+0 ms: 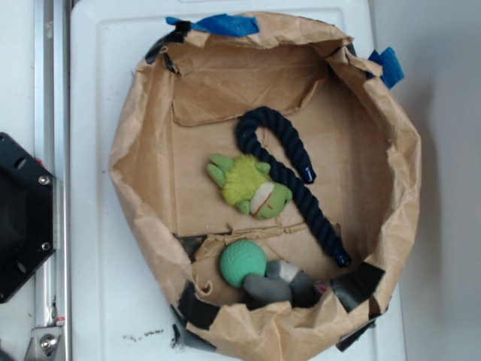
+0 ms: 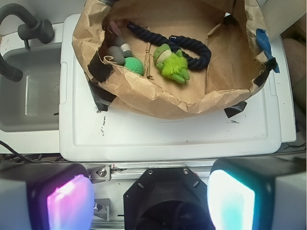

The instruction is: Grab the green ball.

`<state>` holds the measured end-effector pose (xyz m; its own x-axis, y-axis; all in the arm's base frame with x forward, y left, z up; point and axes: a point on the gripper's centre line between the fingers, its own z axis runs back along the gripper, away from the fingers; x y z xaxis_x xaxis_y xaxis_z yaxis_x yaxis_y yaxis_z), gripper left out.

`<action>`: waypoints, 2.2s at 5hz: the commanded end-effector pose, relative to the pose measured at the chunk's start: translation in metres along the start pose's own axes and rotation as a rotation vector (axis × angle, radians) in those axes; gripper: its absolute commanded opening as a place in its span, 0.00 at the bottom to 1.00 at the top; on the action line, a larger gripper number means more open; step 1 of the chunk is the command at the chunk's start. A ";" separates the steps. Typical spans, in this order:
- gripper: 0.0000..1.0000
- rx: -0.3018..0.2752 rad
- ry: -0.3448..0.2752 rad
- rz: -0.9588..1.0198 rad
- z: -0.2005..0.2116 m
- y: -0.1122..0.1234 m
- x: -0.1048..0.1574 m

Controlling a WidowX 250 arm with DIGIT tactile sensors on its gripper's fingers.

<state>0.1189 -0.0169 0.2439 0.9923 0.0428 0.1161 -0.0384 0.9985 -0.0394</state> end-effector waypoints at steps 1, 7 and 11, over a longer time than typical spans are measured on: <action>1.00 0.000 0.000 0.000 0.000 0.000 0.000; 1.00 -0.192 0.006 -0.197 -0.108 0.041 0.114; 1.00 -0.074 0.057 -0.282 -0.181 0.004 0.100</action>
<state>0.2378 -0.0087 0.0698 0.9713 -0.2318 0.0536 0.2359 0.9676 -0.0898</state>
